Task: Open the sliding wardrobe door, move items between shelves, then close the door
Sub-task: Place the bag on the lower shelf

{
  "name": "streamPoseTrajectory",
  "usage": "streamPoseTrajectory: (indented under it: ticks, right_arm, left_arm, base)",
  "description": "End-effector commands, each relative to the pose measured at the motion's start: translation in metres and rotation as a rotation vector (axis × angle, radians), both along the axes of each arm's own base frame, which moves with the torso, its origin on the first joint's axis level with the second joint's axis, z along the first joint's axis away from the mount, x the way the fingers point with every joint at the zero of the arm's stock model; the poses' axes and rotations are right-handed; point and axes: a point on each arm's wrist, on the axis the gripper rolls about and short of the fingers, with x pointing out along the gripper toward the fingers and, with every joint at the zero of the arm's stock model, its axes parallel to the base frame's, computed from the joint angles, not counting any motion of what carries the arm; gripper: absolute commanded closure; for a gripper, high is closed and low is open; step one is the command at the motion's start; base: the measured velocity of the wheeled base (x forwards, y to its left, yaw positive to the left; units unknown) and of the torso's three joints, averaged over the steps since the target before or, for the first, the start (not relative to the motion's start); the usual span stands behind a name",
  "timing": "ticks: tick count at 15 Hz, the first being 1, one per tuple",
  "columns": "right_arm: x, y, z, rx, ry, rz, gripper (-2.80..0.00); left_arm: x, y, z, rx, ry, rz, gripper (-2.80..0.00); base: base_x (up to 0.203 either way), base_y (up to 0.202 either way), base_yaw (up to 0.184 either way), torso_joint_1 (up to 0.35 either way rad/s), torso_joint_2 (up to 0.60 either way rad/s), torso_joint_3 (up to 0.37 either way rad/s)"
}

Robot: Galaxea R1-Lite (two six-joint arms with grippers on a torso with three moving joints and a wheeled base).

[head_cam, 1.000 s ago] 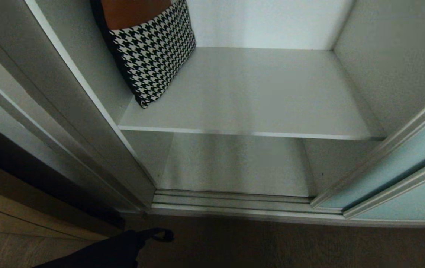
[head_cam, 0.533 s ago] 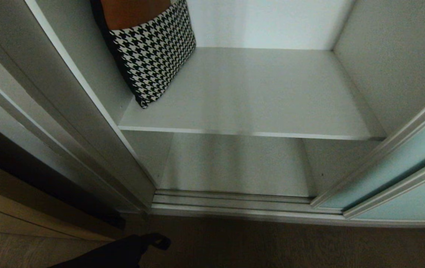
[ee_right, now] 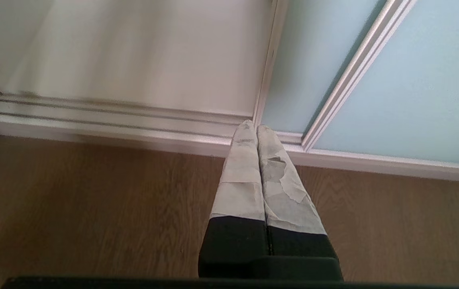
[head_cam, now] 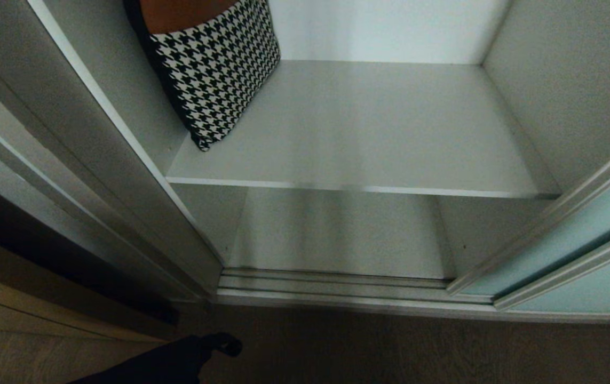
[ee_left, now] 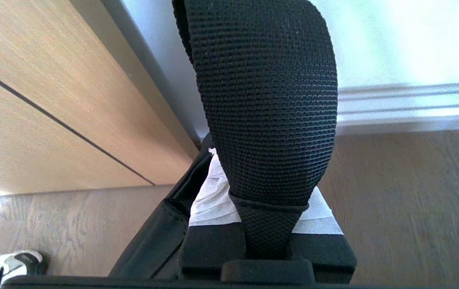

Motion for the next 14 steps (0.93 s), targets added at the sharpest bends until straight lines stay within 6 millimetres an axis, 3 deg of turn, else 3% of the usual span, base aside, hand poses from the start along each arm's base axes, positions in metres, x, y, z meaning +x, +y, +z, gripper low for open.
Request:
streamPoseTrajectory:
  ticks: [1, 14]
  right_arm:
    - [-0.0001, 0.0000, 0.0000, 0.000, -0.001, 0.000, 0.00]
    - [-0.0001, 0.0000, 0.0000, 0.000, -0.001, 0.000, 0.00]
  left_arm:
    - [0.0003, 0.0000, -0.0002, -0.002, 0.005, 0.002, 0.00]
    - [0.0002, 0.0000, -0.0002, -0.002, 0.005, -0.001, 0.00]
  base:
    - [0.000, 0.000, 0.000, 0.007, 0.00, -0.171]
    - [0.000, 0.000, 0.000, 0.002, 0.00, -0.195]
